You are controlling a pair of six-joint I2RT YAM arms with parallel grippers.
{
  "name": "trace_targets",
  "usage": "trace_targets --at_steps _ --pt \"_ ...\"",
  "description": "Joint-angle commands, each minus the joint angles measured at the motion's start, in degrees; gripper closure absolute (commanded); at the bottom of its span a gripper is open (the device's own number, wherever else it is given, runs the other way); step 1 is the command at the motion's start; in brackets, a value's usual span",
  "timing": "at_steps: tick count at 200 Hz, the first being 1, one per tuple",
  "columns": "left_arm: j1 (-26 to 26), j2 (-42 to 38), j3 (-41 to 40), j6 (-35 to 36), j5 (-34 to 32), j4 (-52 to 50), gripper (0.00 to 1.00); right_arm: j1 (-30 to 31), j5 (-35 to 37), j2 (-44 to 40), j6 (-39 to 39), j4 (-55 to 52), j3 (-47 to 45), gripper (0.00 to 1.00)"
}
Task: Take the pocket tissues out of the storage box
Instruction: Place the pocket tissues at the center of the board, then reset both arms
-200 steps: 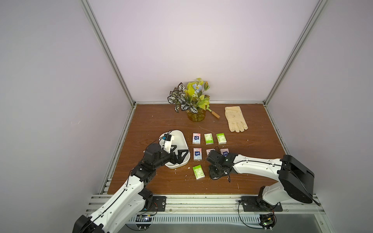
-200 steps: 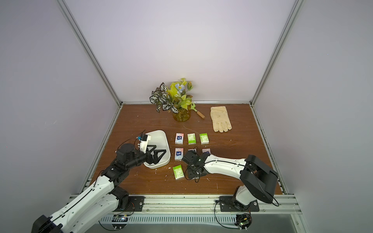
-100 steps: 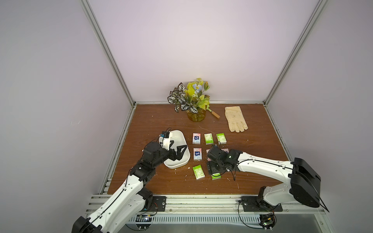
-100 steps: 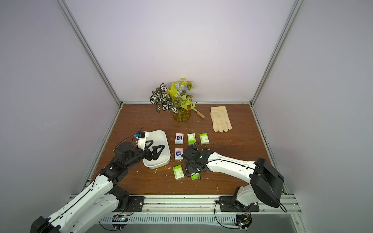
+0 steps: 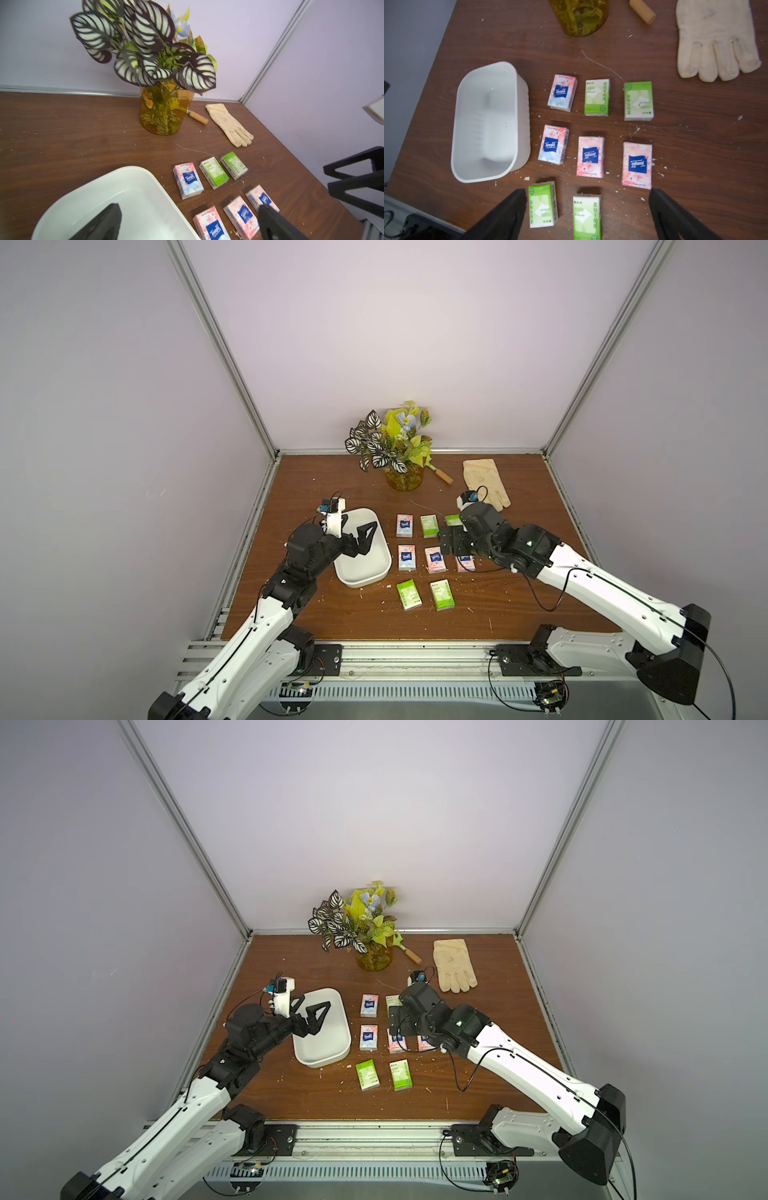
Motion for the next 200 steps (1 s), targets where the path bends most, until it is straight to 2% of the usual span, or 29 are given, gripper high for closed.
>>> trace_targets --at_steps 1,56,79,111,159,200 --pt "2.0 0.6 3.0 0.5 -3.1 0.4 0.02 -4.6 1.2 -2.1 -6.7 1.3 0.0 0.01" --pt "2.5 2.4 6.9 2.2 -12.3 -3.8 0.02 -17.1 0.8 -7.0 -14.8 12.4 -6.6 0.01" --pt "2.7 2.2 6.7 2.3 -17.3 -4.7 0.02 -21.5 3.7 -10.4 -17.5 19.6 -11.9 0.01" --pt "3.0 2.1 6.8 2.9 -24.4 -5.8 0.02 -28.4 2.2 -14.8 -19.6 31.9 -21.2 0.01" --pt "3.4 1.1 6.3 4.4 -27.9 -4.9 0.02 -38.3 1.8 -13.5 -22.9 44.6 -29.9 0.01" --pt "4.1 1.9 5.4 4.5 -28.5 -4.0 0.02 -43.7 0.7 -11.7 -28.6 60.0 -39.7 0.01"
